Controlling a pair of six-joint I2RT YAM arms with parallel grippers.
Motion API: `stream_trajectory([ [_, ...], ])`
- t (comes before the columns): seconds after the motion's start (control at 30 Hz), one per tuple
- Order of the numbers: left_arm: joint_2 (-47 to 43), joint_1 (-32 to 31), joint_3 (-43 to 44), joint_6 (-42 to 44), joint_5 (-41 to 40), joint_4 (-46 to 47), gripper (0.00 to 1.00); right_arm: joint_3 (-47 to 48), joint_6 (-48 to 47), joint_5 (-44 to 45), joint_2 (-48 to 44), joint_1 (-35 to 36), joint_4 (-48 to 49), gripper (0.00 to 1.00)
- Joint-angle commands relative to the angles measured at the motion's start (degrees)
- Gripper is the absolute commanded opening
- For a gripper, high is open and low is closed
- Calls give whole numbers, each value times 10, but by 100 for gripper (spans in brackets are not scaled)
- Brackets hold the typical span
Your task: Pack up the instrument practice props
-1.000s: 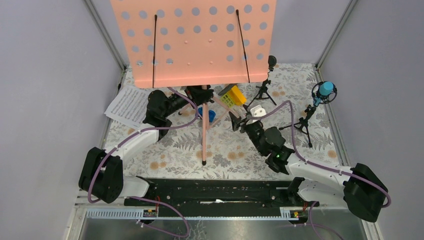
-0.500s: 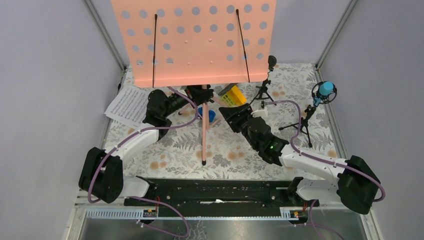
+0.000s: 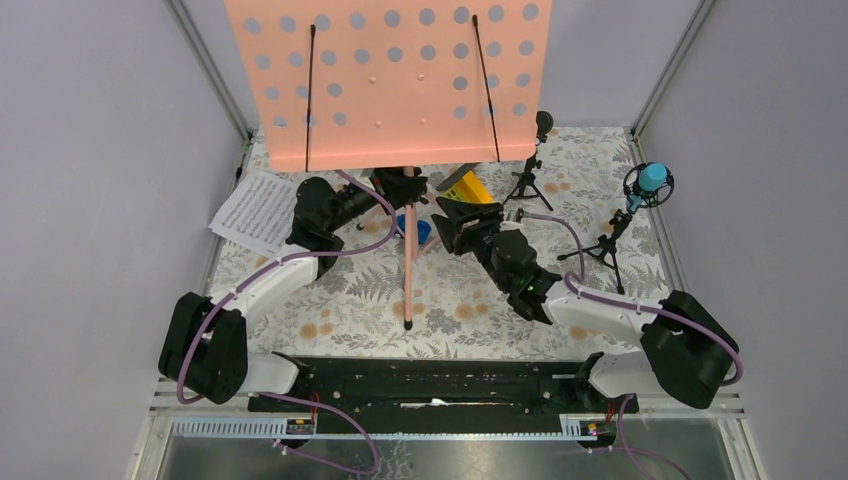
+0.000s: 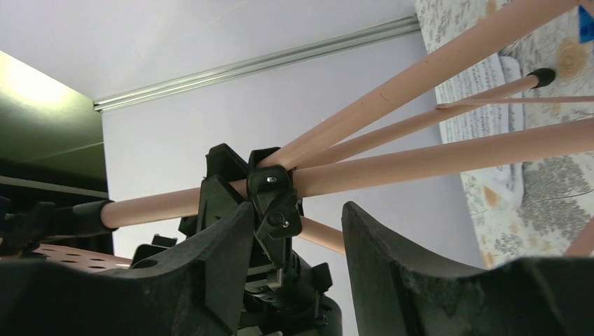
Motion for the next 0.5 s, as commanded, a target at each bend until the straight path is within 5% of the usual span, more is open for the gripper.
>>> stream_trajectory([
  [0.0, 22, 2, 2, -20, 12, -89, 0, 32, 57, -27, 26, -13, 64, 56],
  [0.3, 21, 2, 2, -18, 14, -90, 0, 56, 61, -59, 72, -23, 111, 53],
  [0.47, 19, 2, 3, -16, 14, -92, 0, 63, 62, -73, 86, -23, 118, 39],
])
